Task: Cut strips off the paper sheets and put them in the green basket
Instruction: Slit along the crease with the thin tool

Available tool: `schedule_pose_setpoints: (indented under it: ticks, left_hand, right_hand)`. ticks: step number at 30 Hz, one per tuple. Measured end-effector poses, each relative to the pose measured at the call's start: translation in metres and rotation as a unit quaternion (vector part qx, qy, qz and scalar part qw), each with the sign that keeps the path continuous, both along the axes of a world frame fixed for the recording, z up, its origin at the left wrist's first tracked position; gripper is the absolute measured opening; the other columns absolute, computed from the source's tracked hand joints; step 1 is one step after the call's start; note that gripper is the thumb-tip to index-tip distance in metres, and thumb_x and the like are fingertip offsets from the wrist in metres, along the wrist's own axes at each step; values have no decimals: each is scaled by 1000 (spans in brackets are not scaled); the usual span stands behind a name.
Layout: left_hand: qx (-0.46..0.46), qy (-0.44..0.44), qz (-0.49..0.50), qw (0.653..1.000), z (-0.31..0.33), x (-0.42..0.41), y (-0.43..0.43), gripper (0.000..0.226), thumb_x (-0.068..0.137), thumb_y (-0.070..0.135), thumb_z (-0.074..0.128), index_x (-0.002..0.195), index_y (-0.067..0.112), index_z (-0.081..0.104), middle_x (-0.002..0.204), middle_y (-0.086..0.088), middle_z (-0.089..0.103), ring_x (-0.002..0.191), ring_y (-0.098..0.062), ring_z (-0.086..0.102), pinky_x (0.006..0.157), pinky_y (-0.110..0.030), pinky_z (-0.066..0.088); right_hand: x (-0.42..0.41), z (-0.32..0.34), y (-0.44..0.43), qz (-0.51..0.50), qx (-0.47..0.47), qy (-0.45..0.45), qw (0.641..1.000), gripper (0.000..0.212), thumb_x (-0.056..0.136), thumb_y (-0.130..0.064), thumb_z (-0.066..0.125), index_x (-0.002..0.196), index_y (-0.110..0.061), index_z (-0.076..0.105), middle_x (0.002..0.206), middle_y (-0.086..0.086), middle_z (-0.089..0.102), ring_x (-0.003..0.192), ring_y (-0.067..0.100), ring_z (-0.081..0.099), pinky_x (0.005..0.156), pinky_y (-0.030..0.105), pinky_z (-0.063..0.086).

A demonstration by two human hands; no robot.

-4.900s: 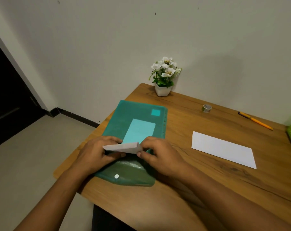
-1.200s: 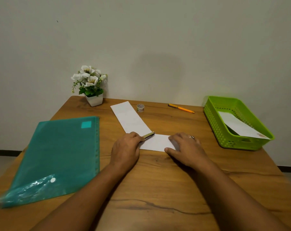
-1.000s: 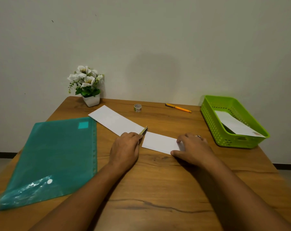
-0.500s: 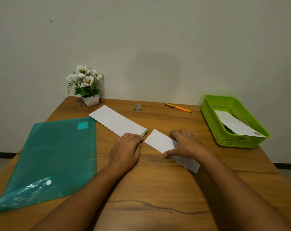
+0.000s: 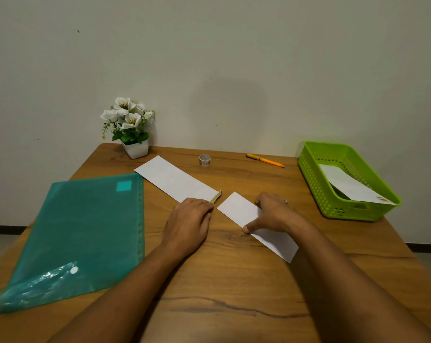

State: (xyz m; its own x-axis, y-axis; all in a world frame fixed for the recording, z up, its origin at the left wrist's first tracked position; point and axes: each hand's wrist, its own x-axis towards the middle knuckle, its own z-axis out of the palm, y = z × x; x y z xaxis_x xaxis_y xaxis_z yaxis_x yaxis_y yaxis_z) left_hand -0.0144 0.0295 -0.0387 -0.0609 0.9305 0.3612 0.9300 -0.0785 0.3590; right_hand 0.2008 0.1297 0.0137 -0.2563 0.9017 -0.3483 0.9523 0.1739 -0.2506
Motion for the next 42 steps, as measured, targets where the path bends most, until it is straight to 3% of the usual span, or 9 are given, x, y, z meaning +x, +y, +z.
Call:
schedule_pose_setpoints:
  ticks: [8, 11, 13, 15, 19, 25, 34, 42]
  left_hand:
    - [-2, -15, -1, 1000, 1, 0, -1, 33, 101, 25, 59, 133, 24, 67, 128, 5, 70, 120, -12, 58, 100, -31, 47]
    - [-6, -31, -1, 999, 3, -1, -2, 36, 101, 23, 59, 136, 22, 66, 131, 4, 69, 122, -13, 58, 100, -30, 46]
    - [-12, -43, -9, 999, 4, 0, -2, 38, 101, 22, 60, 139, 21, 63, 135, 3, 67, 125, -14, 57, 102, -30, 45]
    - [-18, -49, -19, 998, 5, 0, -2, 41, 101, 22, 59, 142, 21, 61, 138, 3, 65, 128, -15, 56, 104, -31, 45]
    - [-31, -48, -24, 998, 5, 0, -2, 44, 102, 25, 58, 146, 23, 57, 142, 5, 61, 130, -14, 53, 105, -31, 44]
    - [-34, -56, -21, 998, 6, 0, -3, 44, 102, 24, 58, 146, 22, 56, 143, 4, 61, 131, -15, 53, 105, -30, 42]
    - [-40, -55, -19, 998, 5, 0, -1, 45, 102, 25, 57, 147, 23, 55, 145, 5, 59, 133, -13, 51, 107, -29, 41]
    - [-39, -51, -17, 998, 6, 0, -2, 45, 102, 26, 57, 147, 24, 55, 145, 6, 59, 133, -13, 51, 105, -25, 38]
  right_hand:
    - [3, 3, -9, -6, 63, -9, 998, 85, 66, -61, 89, 133, -28, 51, 136, 2, 48, 127, 27, 45, 101, 46, 48]
    - [4, -3, -13, -35, 101, 52, 993, 55, 77, -49, 85, 118, -27, 54, 124, 0, 52, 115, 22, 51, 85, 40, 54]
    - [6, -7, -13, -49, 112, 109, 986, 25, 89, -34, 76, 103, -28, 56, 106, -4, 61, 95, 16, 58, 74, 39, 55]
    - [9, -9, -11, -71, 110, 183, 974, 12, 94, -22, 67, 93, -30, 58, 87, -7, 64, 82, 15, 61, 68, 38, 52]
    - [8, -10, -11, -100, 112, 250, 957, 17, 95, -13, 64, 94, -30, 64, 76, -4, 66, 76, 17, 64, 62, 34, 47]
    - [6, -9, -12, -133, 136, 298, 935, 20, 97, -13, 54, 99, -27, 69, 86, -6, 65, 76, 12, 57, 57, 29, 37]
    - [3, -5, -12, -131, 135, 324, 927, 21, 94, -16, 59, 100, -27, 76, 96, -11, 69, 90, 10, 63, 76, 36, 56]
    - [-3, -10, -15, -126, 113, 350, 921, 19, 93, -17, 60, 96, -27, 76, 93, -7, 71, 90, 13, 66, 76, 37, 58]
